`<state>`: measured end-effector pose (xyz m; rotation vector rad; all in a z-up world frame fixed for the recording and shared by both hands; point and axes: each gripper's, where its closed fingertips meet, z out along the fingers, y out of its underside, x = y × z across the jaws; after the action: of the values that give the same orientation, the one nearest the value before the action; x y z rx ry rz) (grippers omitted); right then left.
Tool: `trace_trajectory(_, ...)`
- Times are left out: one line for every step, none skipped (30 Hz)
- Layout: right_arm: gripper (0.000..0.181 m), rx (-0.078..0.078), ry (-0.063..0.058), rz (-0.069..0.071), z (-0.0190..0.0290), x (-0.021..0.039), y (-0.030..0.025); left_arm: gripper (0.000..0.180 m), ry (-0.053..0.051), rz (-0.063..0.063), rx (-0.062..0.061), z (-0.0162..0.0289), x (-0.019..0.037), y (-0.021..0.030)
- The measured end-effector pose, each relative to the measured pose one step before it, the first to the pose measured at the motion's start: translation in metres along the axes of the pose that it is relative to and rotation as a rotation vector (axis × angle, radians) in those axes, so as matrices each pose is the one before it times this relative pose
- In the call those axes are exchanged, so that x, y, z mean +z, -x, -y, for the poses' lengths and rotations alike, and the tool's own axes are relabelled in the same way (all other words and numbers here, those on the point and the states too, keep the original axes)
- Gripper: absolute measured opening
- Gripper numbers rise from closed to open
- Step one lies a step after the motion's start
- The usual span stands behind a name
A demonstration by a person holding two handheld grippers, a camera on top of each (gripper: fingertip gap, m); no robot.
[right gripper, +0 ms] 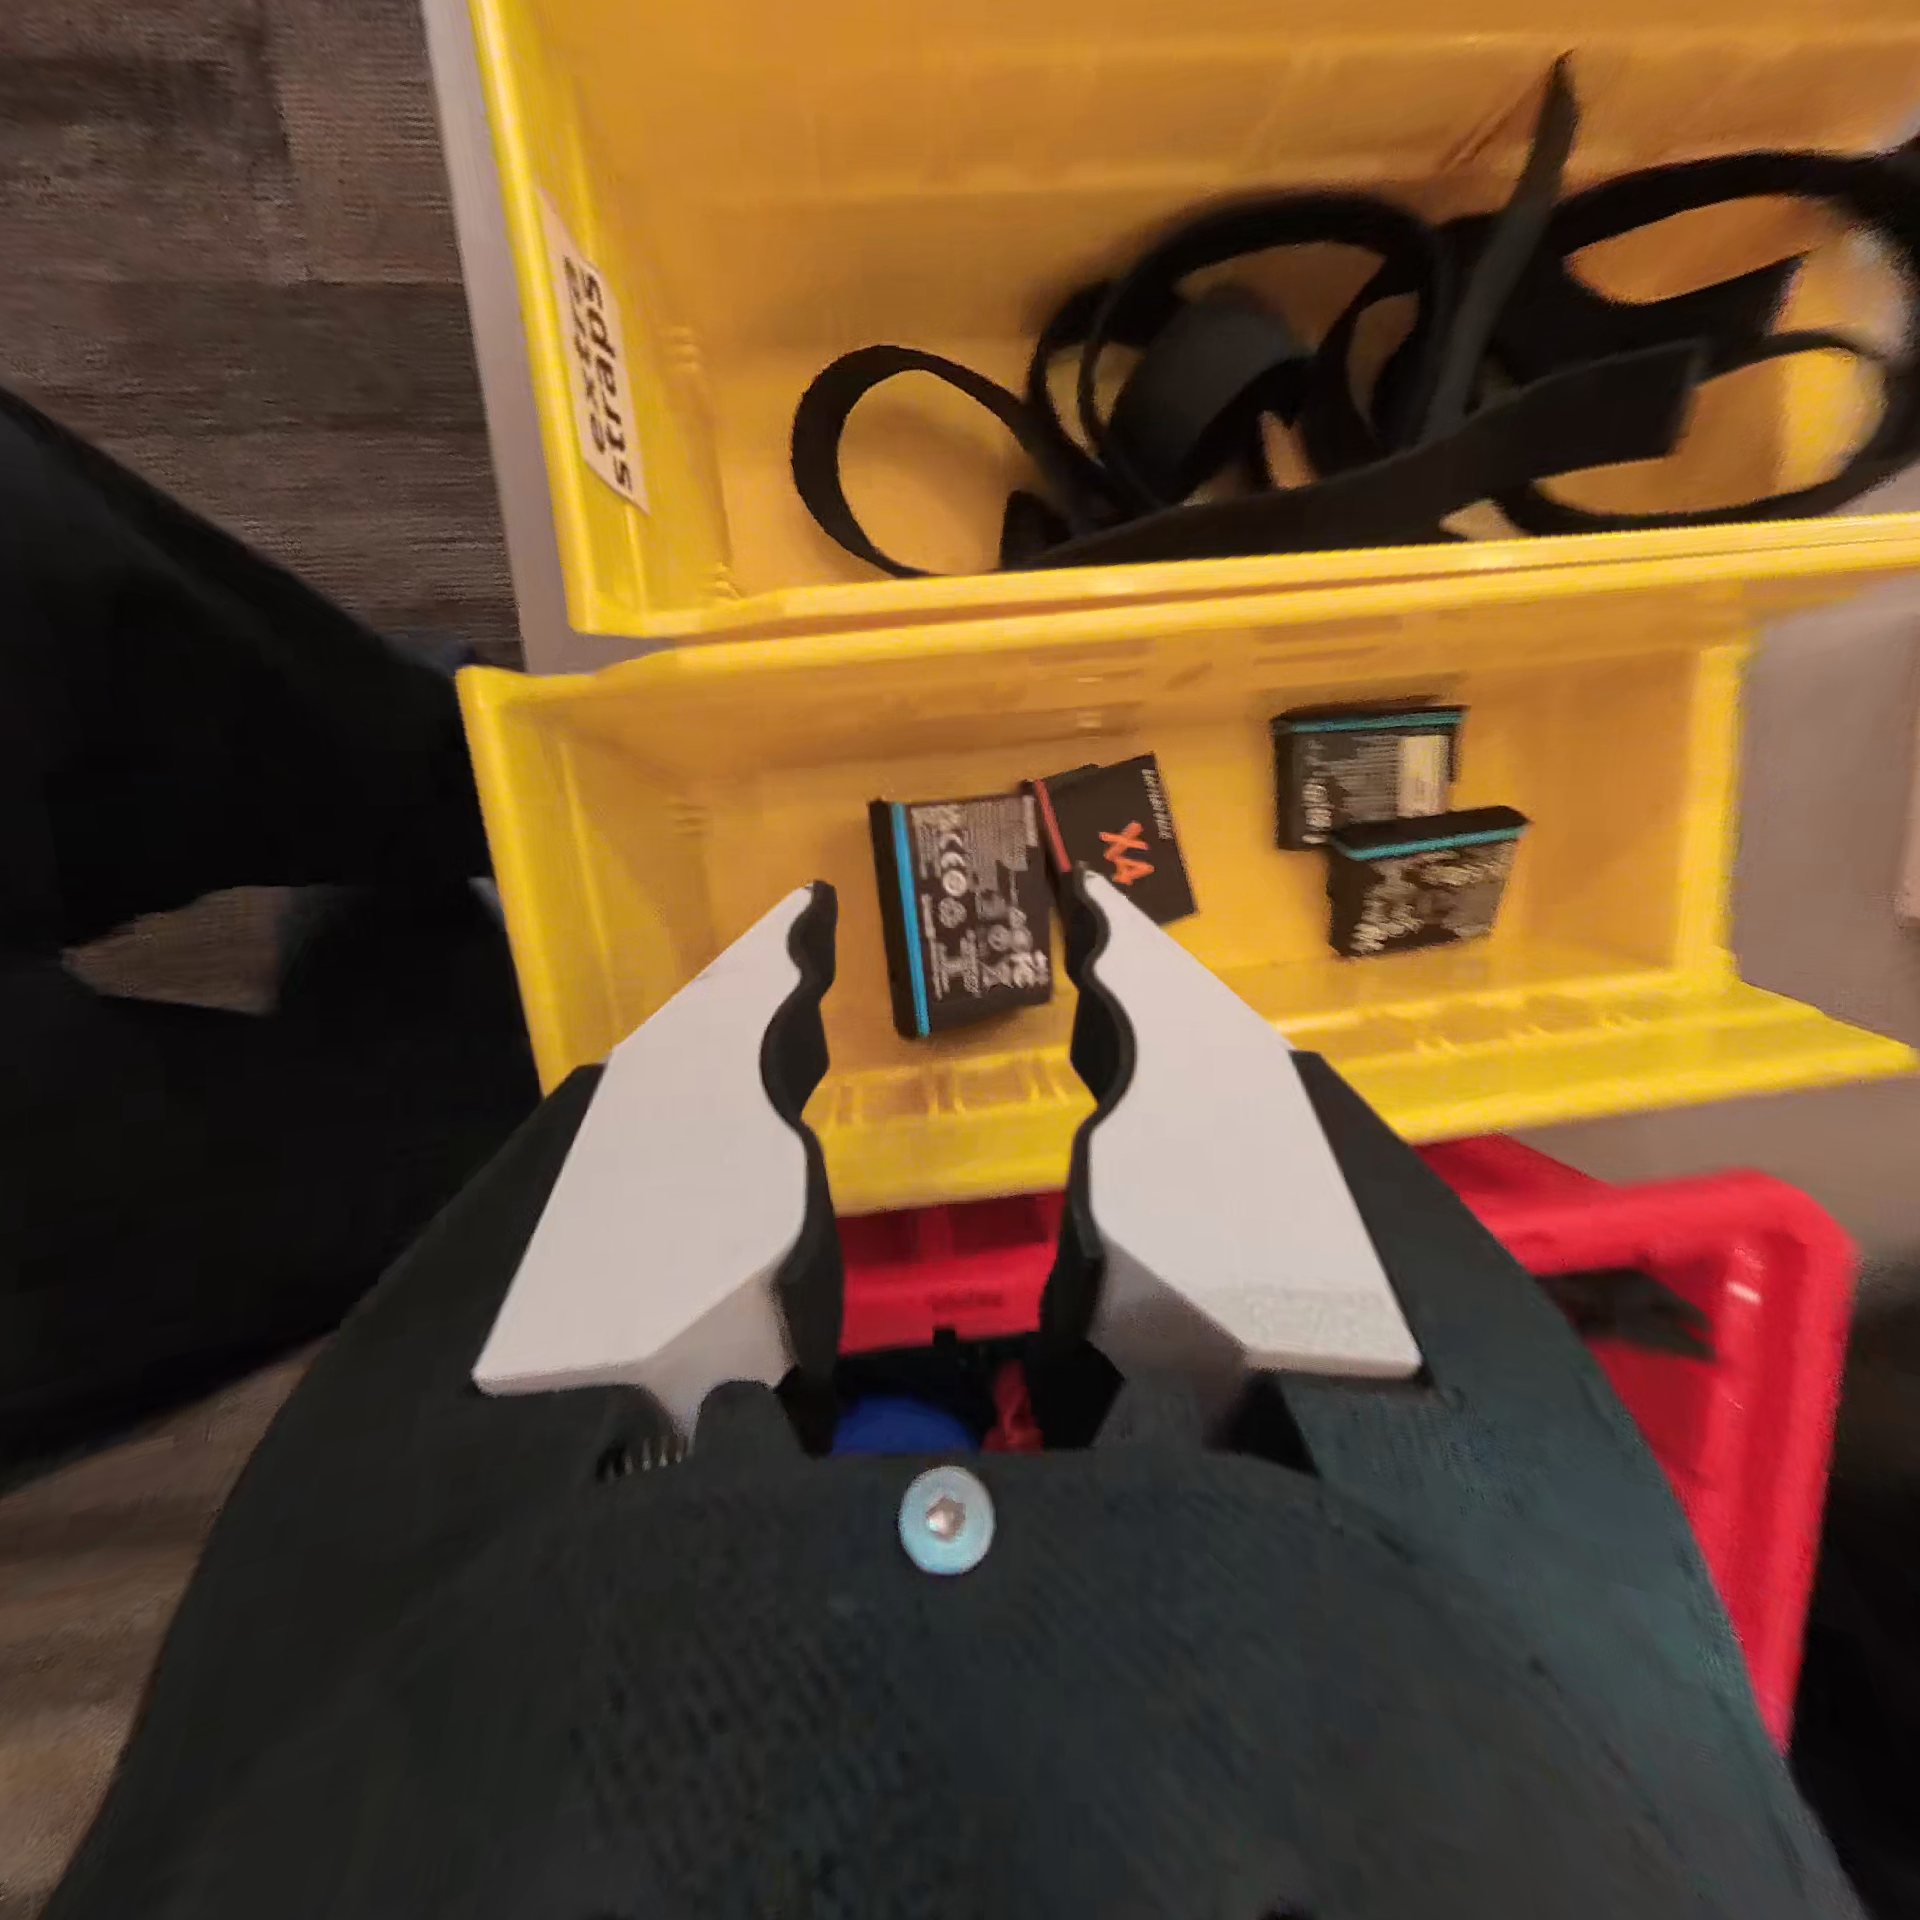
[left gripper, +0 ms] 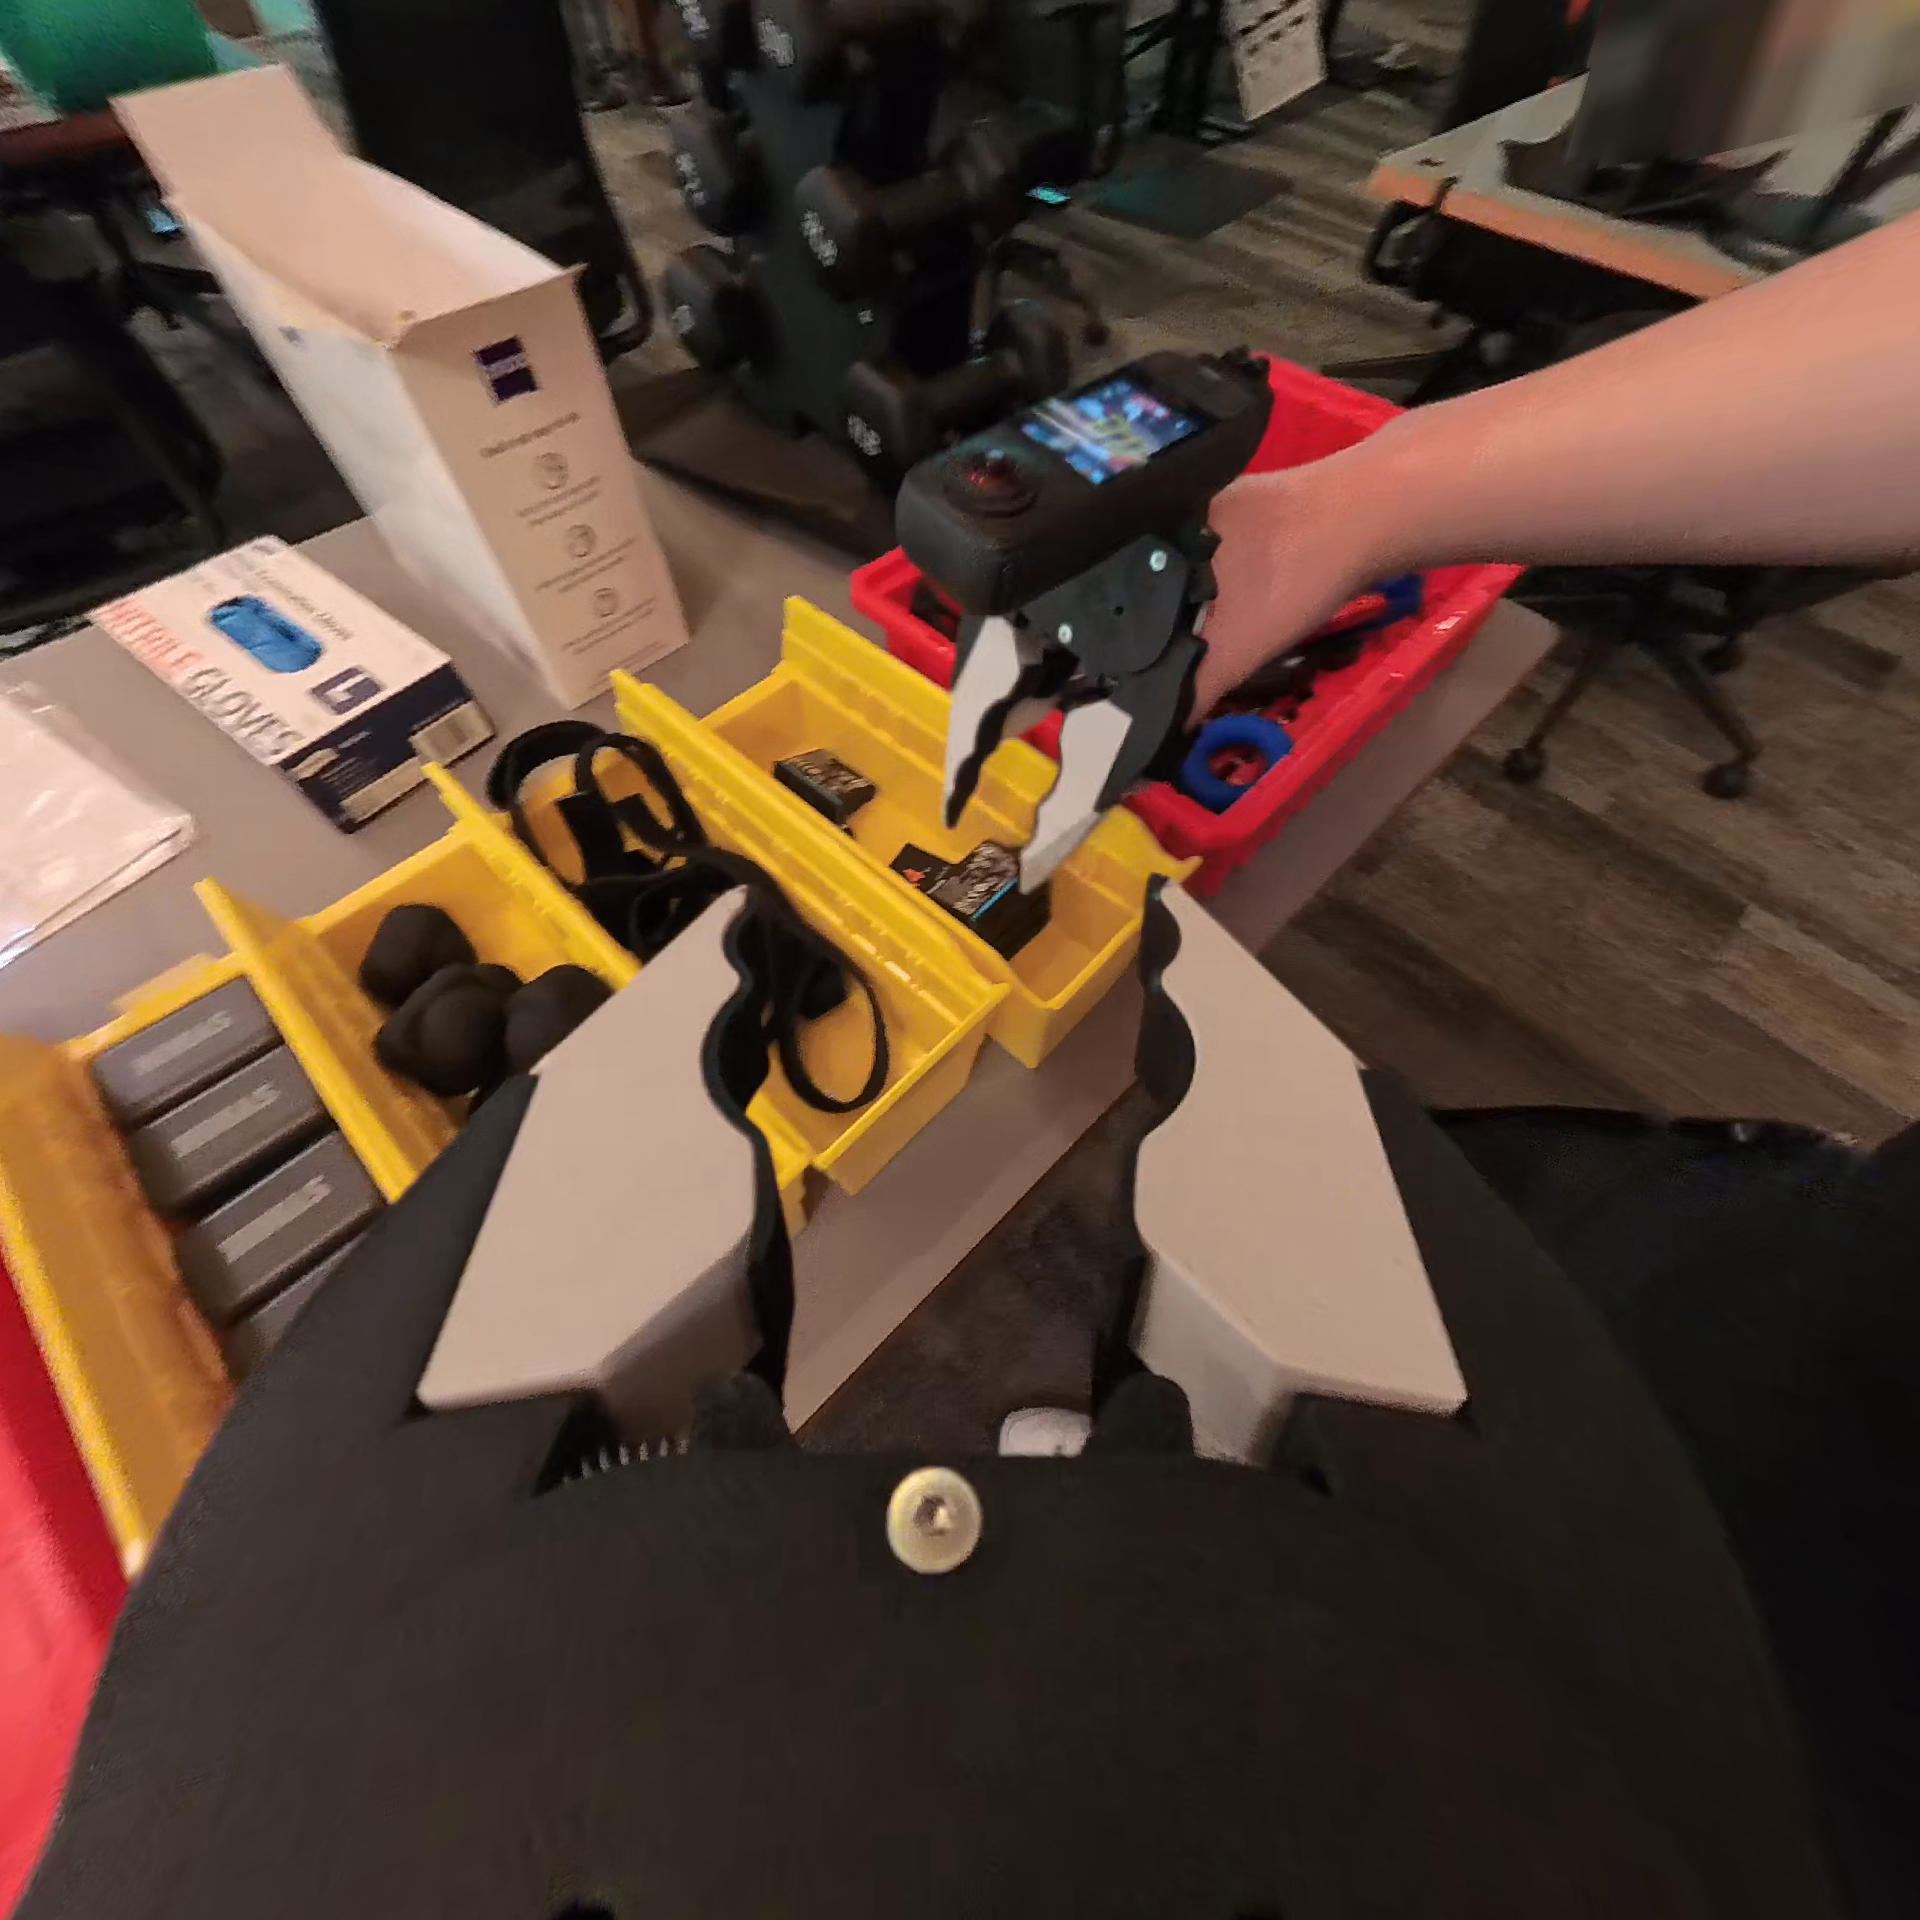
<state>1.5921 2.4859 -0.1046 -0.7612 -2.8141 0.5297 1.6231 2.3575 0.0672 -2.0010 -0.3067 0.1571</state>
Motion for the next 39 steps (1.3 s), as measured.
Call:
trace_trajectory(0.048, 0.0179, 0.0295, 0.0552, -0.00062, 0.00836, 0.00265, 0.072, 0.0075, 0.0402, -0.0052, 0.00105, -0.00334, 0.00426)
trace_trajectory(0.052, -0.0032, 0.0475, 0.0436, -0.00314, 0.00739, 0.00243, 0.072, 0.0005, 0.0403, -0.0087, 0.00192, -0.00435, 0.003)
trace_trajectory(0.053, -0.0247, 0.0503, 0.0241, -0.00389, 0.00621, 0.00053, 0.072, -0.0075, 0.0372, -0.0129, 0.00234, -0.00499, 0.00124)
trace_trajectory(0.053, -0.033, 0.0367, 0.0027, -0.00278, 0.00512, -0.00193, 0.071, -0.0093, 0.0352, -0.017, 0.00132, -0.00415, 0.00024)
trace_trajectory(0.053, -0.0312, 0.0275, -0.0053, -0.00203, 0.00407, -0.00308, 0.071, -0.0048, 0.0334, -0.0184, -0.00059, -0.00258, -0.00034)
trace_trajectory(0.052, -0.0246, 0.0153, -0.0057, -0.00057, 0.00338, -0.00404, 0.071, 0.001, 0.0343, -0.0156, -0.00197, -0.00162, -0.00119)
trace_trajectory(0.051, -0.0138, 0.0047, -0.0144, -0.00027, 0.00255, -0.00513, 0.071, 0.0042, 0.0388, -0.0074, -0.0021, -0.00124, -0.00156)
trace_trajectory(0.054, 0.0003, -0.0038, 0.0064, 0.00096, 0.00241, -0.0023, 0.071, 0.0041, 0.0415, 0.0039, -0.0012, -0.00127, -0.00259)
trace_trajectory(0.054, 0.013, -0.0026, 0.0289, 0.00064, 0.00261, 0.00093, 0.071, 0.0035, 0.0417, 0.0121, -0.00064, -0.00083, -0.00351)
trace_trajectory(0.055, 0.0064, 0.0105, 0.0324, -0.00131, 0.00319, 0.00198, 0.071, 0.0072, 0.0425, 0.0123, -0.00109, 0.00019, -0.00352)
trace_trajectory(0.052, 0.0062, 0.0189, 0.0262, -0.00136, 0.00436, -0.0003, 0.071, 0.0159, 0.0382, 0.0057, -0.00261, 0.00099, -0.00382)
trace_trajectory(0.044, 0.0097, 0.0109, 0.0453, -0.0002, 0.00114, 0.00513, 0.071, 0.0213, 0.0312, -0.0033, -0.0036, 0.00145, -0.00468)
trace_trajectory(0.044, -0.0011, 0.0043, -0.0014, 0.00002, -0.00039, -0.00087, 0.071, 0.0165, 0.0258, -0.0109, -0.00346, 0.00173, -0.00563)
trace_trajectory(0.044, -0.0126, 0.0012, -0.0003, -0.00028, -0.00048, 0.00004, 0.071, 0.0085, 0.0175, -0.0169, -0.00325, 0.00224, -0.00638)
trace_trajectory(0.043, -0.0033, -0.0101, -0.0026, 0.00033, -0.00089, 0.00014, 0.071, 0.0054, 0.0092, -0.024, -0.00407, 0.00274, -0.00727)
trace_trajectory(0.043, 0.0039, -0.028, 0.0039, 0.00121, -0.00167, -0.00058, 0.071, 0.0058, 0.0045, -0.031, -0.00475, 0.00328, -0.00716)
trace_trajectory(0.042, 0.0155, -0.0476, 0.0222, 0.00318, -0.00421, 0.00345, 0.071, 0.0066, -0.001, -0.0389, -0.00485, 0.00393, -0.00664)
trace_trajectory(0.042, 0.0273, -0.0428, 0.0312, 0.00206, -0.00501, 0.00392, 0.071, 0.0071, -0.0084, -0.0477, -0.0052, 0.00385, -0.00678)
trace_trajectory(0.042, 0.0264, -0.0409, 0.0224, 0.00191, -0.00551, 0.0022, 0.072, 0.004, -0.0131, -0.05, -0.00487, 0.0036, -0.00683)
trace_trajectory(0.042, 0.0234, -0.0423, 0.0193, 0.00271, -0.00641, 0.0017, 0.071, -0.0021, -0.0128, -0.0445, -0.00422, 0.00324, -0.00614)
trace_trajectory(0.043, 0.0324, -0.0277, 0.0259, 0.00048, -0.00684, 0.00087, 0.07, -0.0049, -0.014, -0.0361, -0.00412, 0.00313, -0.00565)
trace_trajectory(0.043, 0.0344, -0.0338, 0.0328, 0.00155, -0.00693, 0.00268, 0.07, -0.0029, -0.0198, -0.0301, -0.00438, 0.00326, -0.0057)
trace_trajectory(0.043, 0.036, -0.0533, 0.0325, 0.00323, -0.00895, 0.00299, 0.069, -0.0007, -0.0203, -0.027, -0.004, 0.00462, -0.00483)
trace_trajectory(0.043, 0.0413, -0.0567, 0.0413, 0.00435, -0.01035, 0.00614, 0.07, -0.0009, -0.0166, -0.0234, -0.00245, 0.00568, -0.00381)
trace_trajectory(0.043, 0.0392, -0.065, 0.0636, 0.00645, -0.01183, 0.01177, 0.071, -0.006, -0.0177, -0.0122, -0.00022, 0.00466, -0.00442)
trace_trajectory(0.042, 0.0452, -0.0689, 0.0802, 0.00836, -0.01213, 0.01713, 0.071, -0.0172, -0.0128, 0.0103, 0.00346, 0.003, -0.00455)
trace_trajectory(0.042, 0.0428, -0.0588, 0.1113, 0.00871, -0.01073, 0.02447, 0.074, -0.0289, 0.0019, 0.0353, 0.0078, 0.00052, -0.00333)
trace_trajectory(0.042, 0.03, -0.0401, 0.1443, 0.00795, -0.00685, 0.03178, 0.079, -0.025, 0.0003, 0.0611, 0.01121, -0.00393, -0.00297)
trace_trajectory(0.042, 0.0281, -0.0006, 0.1445, 0.00452, -0.00133, 0.03312, 0.082, -0.0062, -0.0101, 0.0849, 0.01268, -0.00864, -0.00273)
trace_trajectory(0.042, 0.0181, 0.0405, 0.1255, 0.00109, 0.00357, 0.031, 0.082, 0.001, -0.0176, 0.096, 0.0146, -0.01364, -0.00155)
trace_trajectory(0.042, -0.0037, 0.0625, 0.1063, -0.00002, 0.00759, 0.02864, 0.076, -0.0116, -0.0371, 0.09, 0.01724, -0.01779, -0.00287)
trace_trajectory(0.042, -0.0157, 0.0773, 0.091, 0.00023, 0.01105, 0.02622, 0.069, -0.024, -0.0552, 0.0726, 0.01934, -0.01994, -0.00468)
trace_trajectory(0.042, -0.0243, 0.0754, 0.0824, 0.00319, 0.01391, 0.02365, 0.062, -0.0246, -0.0667, 0.0547, 0.01907, -0.01988, -0.00622)
trace_trajectory(0.042, -0.0197, 0.0664, 0.0845, 0.00665, 0.01593, 0.02126, 0.058, -0.0137, -0.072, 0.0394, 0.01629, -0.01857, -0.0079)
trace_trajectory(0.042, -0.0036, 0.0674, 0.0874, 0.00854, 0.01738, 0.01775, 0.057, 0.0071, -0.0599, 0.0265, 0.01144, -0.01628, -0.00623)
trace_trajectory(0.042, 0.0028, 0.0695, 0.0737, 0.00958, 0.01823, 0.01197, 0.053, 0.0244, -0.048, 0.0216, 0.00642, -0.0146, -0.00402)
trace_trajectory(0.042, -0.0046, 0.071, 0.0506, 0.01101, 0.01804, 0.00508, 0.051, 0.0256, -0.0335, 0.0239, 0.00216, -0.01388, -0.00278)
trace_trajectory(0.042, -0.0111, 0.0646, 0.029, 0.01244, 0.01676, -0.00063, 0.046, 0.0213, -0.0159, 0.0241, -0.00208, -0.0136, -0.00195)
trace_trajectory(0.042, -0.0045, 0.0641, 0.0237, 0.01377, 0.01566, -0.00523, 0.036, 0.0223, -0.0137, 0.0165, -0.0059, -0.01417, -0.0017)
